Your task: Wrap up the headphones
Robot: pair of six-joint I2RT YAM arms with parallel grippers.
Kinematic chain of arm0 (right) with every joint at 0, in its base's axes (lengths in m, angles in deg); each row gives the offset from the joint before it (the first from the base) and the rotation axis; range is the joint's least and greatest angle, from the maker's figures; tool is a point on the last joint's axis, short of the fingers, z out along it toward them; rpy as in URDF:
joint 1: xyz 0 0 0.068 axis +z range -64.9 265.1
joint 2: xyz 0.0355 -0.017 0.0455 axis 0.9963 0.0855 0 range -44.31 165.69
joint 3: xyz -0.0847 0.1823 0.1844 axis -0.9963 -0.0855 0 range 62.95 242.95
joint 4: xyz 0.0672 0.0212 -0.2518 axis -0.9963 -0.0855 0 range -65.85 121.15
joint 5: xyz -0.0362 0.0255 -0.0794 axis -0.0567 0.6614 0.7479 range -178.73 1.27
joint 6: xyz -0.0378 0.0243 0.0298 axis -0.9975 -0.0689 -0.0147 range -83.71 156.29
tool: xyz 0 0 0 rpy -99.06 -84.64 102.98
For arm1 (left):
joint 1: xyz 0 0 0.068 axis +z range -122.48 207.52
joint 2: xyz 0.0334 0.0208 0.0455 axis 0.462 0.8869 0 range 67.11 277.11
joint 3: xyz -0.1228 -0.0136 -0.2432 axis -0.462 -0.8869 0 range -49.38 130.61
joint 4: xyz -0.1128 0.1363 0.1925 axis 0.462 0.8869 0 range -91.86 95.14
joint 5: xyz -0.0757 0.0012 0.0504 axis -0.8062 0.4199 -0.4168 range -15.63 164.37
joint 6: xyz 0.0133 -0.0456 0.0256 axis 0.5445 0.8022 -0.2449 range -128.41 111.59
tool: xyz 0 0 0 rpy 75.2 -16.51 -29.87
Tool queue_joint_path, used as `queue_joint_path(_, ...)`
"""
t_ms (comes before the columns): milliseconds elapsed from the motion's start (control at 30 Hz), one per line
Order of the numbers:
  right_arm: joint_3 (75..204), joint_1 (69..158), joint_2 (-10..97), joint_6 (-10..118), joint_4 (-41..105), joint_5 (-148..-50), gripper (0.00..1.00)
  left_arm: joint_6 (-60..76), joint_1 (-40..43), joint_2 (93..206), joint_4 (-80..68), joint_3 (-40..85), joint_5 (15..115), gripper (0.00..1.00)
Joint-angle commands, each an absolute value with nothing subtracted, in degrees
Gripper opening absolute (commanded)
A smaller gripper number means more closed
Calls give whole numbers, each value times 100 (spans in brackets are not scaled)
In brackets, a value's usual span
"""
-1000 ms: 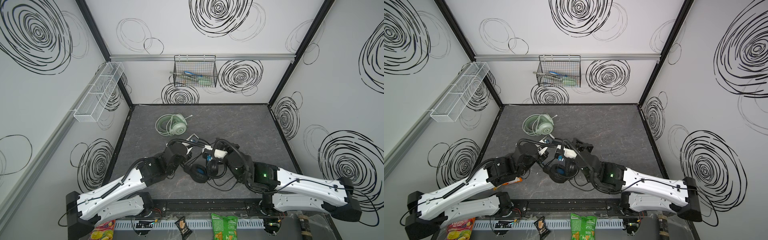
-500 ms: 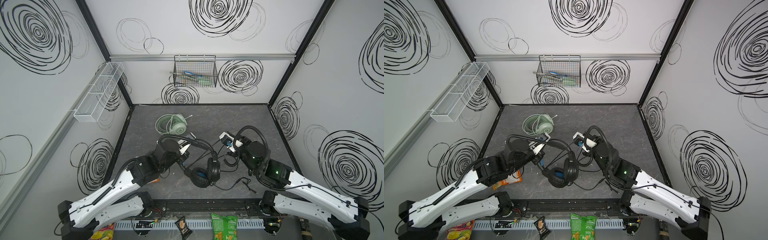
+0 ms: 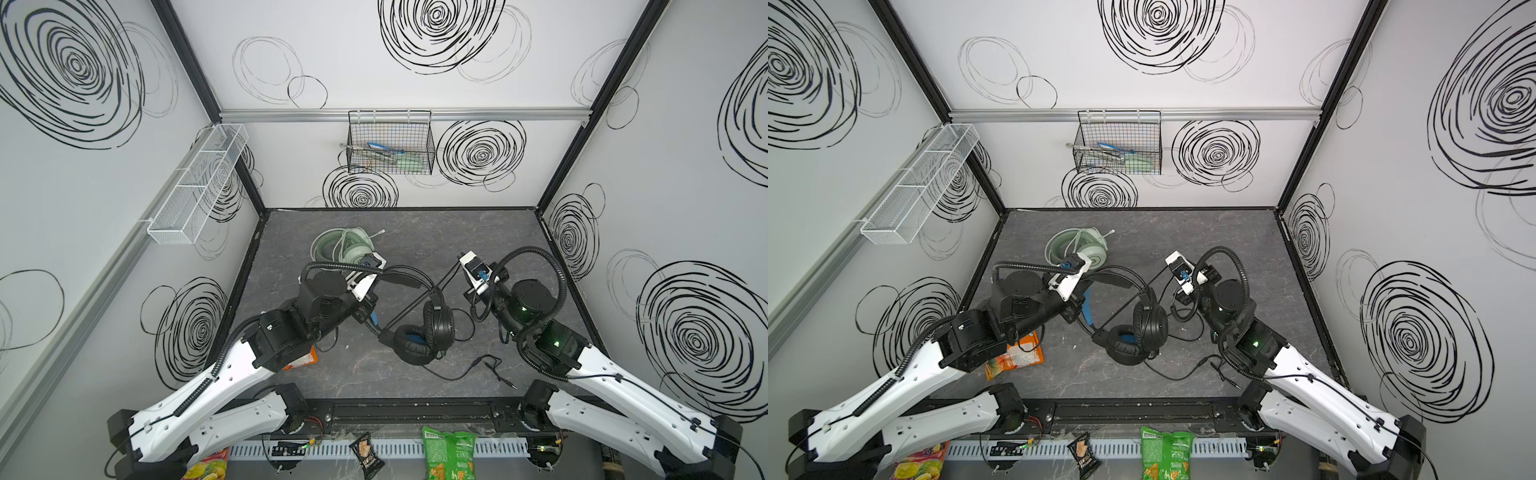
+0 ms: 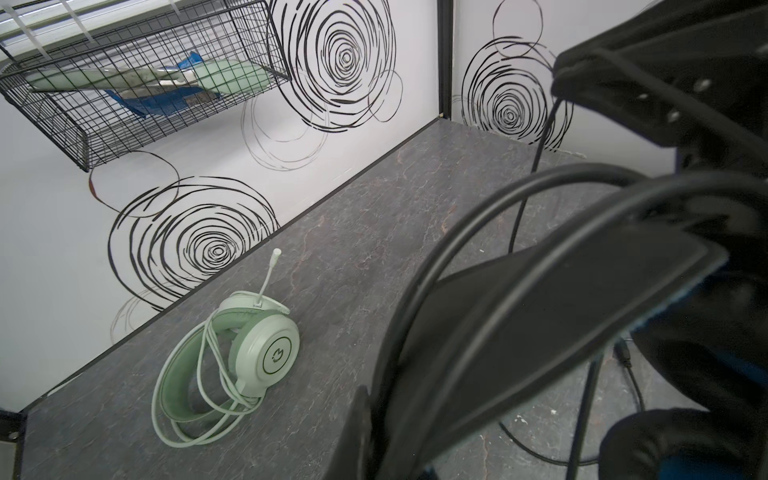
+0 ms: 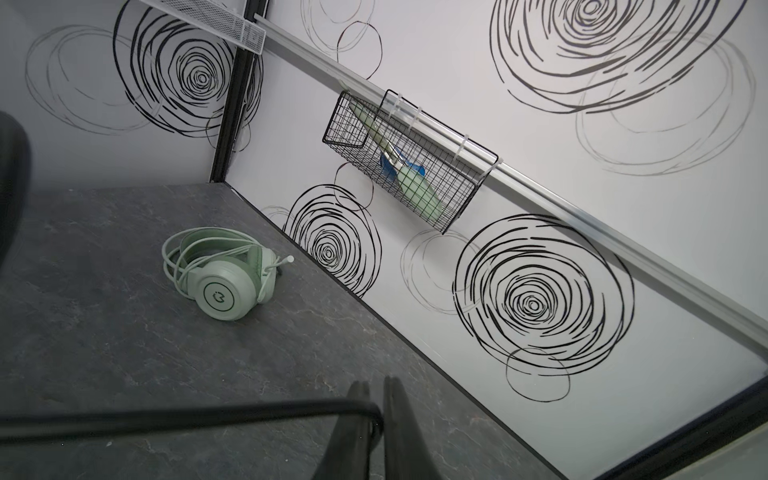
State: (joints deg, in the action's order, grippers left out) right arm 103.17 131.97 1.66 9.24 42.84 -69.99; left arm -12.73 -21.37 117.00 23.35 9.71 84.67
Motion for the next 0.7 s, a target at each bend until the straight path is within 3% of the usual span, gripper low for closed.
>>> queue_joint_path(0, 10095, 13017, 167, 1280, 4932, -7281, 21, -644, -2138, 11409, 1603, 1411, 7661, 0)
queue_joint_path(233, 9452, 13018, 66, 1314, 6054, -8844, 29, 39, -2137, 11571, 1466, 1720, 7950, 0)
queue_joint_path(667, 9218, 13019, 842, 2123, 7322, -9572, 31, 1239, -2148, 11675, 650, 1932, 8282, 0)
